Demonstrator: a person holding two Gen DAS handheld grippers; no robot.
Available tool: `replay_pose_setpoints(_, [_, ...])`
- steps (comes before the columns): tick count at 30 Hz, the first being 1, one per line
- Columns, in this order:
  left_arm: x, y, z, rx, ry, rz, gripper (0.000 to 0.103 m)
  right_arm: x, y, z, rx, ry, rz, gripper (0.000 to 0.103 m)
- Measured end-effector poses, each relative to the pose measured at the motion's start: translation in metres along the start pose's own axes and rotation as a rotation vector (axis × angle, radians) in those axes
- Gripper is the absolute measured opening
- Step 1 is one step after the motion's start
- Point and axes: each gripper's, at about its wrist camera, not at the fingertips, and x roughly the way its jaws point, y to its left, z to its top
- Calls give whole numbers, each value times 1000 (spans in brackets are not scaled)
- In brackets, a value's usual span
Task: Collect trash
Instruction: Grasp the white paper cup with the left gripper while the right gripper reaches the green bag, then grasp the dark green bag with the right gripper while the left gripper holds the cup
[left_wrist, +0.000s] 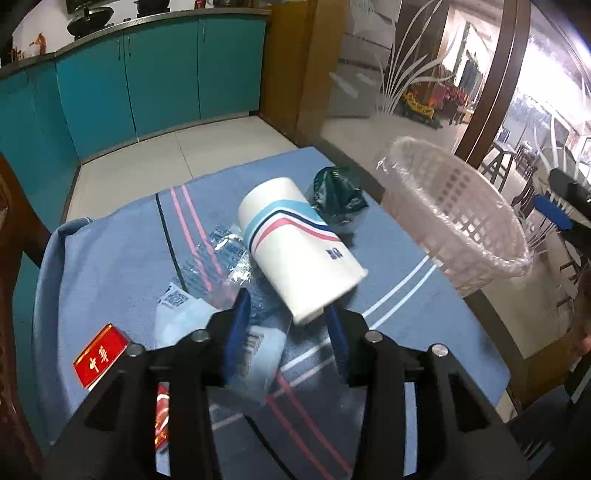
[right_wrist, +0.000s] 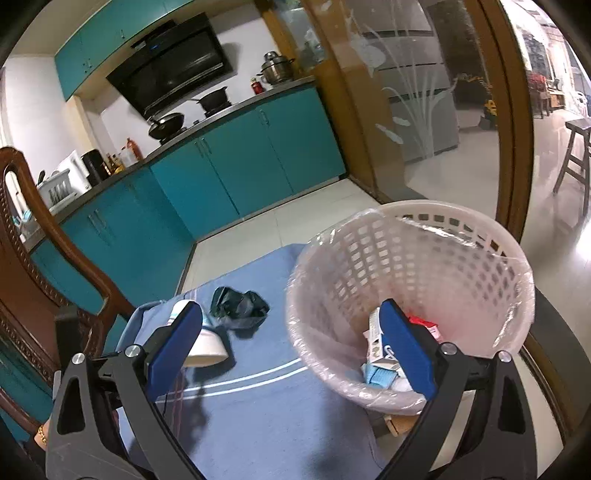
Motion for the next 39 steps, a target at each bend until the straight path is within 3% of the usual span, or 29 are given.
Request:
replay_pose_setpoints(1, [-1, 0, -2, -8, 1, -9, 13, 0, 2, -1, -3, 5, 4, 95])
replay_pose_setpoints(4, [-14, -1, -3, -24, -48, 18, 6, 3, 9, -3, -19, 14, 12, 95])
replay_pose_setpoints(11, [-64, -26, -11, 3, -141, 36, 4, 27, 30, -8, -68, 52, 10, 95])
replay_pose_setpoints(15, [-120, -32, -23, -70, -225, 100, 4, 63, 48, -14, -121, 99, -23, 95])
replay_pose_setpoints(19, [-181, -26, -59, -198, -346, 212, 4, 98, 65, -25, -170, 159, -55, 95])
replay_pose_setpoints(22, [-202, -20, -88, -272, -423, 259, 4, 127, 85, -30, -228, 188, -83, 91])
replay_pose_setpoints(23, [-204, -14, -96, -308, -433, 256, 4, 138, 91, -33, -256, 213, -87, 84])
replay_pose_setpoints(26, [-204, -7, -102, -321, -435, 266, 4, 161, 97, -48, -336, 317, -92, 38])
replay_pose_setpoints(28, [-206, -2, -110, -312, -442, 280, 4, 149, 93, -47, -341, 287, -109, 36])
replay_pose_setpoints(34, [-198, -3, -109, -284, -416, 275, 4, 45, 88, -27, -337, 200, 28, 35])
replay_pose_setpoints(39, [-192, -19, -102, -261, -401, 272, 4, -26, 74, -31, -359, 137, 108, 35])
